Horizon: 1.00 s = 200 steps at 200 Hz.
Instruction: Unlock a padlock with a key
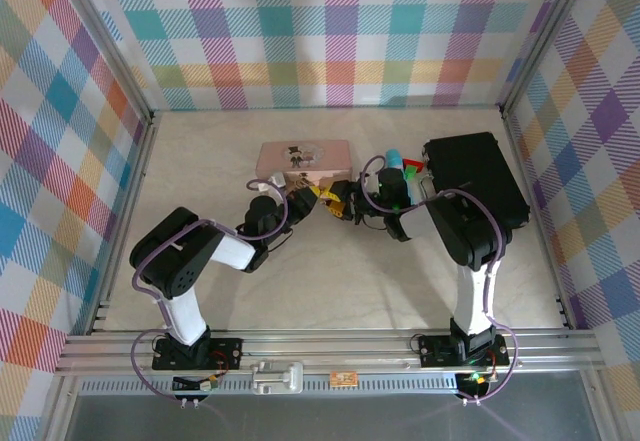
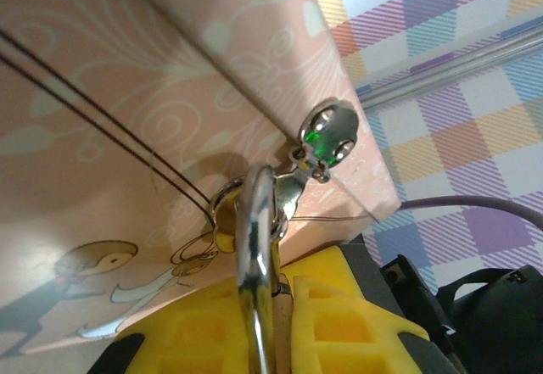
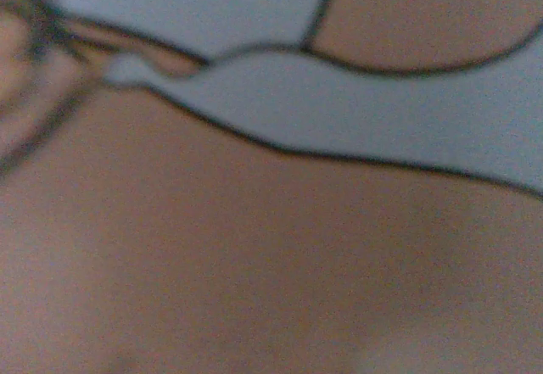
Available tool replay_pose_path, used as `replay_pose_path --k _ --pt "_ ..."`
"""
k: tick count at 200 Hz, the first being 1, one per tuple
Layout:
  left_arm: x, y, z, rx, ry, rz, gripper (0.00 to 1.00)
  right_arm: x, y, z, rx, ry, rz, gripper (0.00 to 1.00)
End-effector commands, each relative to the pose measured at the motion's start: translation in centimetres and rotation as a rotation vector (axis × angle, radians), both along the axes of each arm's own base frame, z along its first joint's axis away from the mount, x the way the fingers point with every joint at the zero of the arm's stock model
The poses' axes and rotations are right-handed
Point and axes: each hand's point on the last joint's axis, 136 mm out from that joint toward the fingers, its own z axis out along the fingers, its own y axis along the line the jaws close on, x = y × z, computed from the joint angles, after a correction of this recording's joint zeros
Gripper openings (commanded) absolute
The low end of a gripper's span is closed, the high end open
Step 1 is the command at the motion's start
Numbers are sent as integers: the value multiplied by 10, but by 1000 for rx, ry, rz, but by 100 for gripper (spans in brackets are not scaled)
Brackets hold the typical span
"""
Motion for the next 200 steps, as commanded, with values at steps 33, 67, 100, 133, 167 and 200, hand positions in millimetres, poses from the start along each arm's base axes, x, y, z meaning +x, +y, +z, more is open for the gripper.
replay_pose_path --k 33,67,100,133,167,200 --pt "-11 14 2 113 35 43 0 -10 -18 -13 -256 -123 68 46" --pt "-19 25 -23 264 126 51 0 -18 -24 -17 -359 -167 139 48" --pt "-25 27 -41 346 198 44 0 -28 -29 -16 -427 -235 205 48" --pt "-34 29 -59 421 248 52 0 -39 -40 -12 -525 -291 273 48" --pt "-37 29 -71 439 279 63 0 -42 -53 -8 -628 -321 291 48" --pt "-36 27 -77 439 296 66 5 -39 -57 -2 -658 -345 278 48"
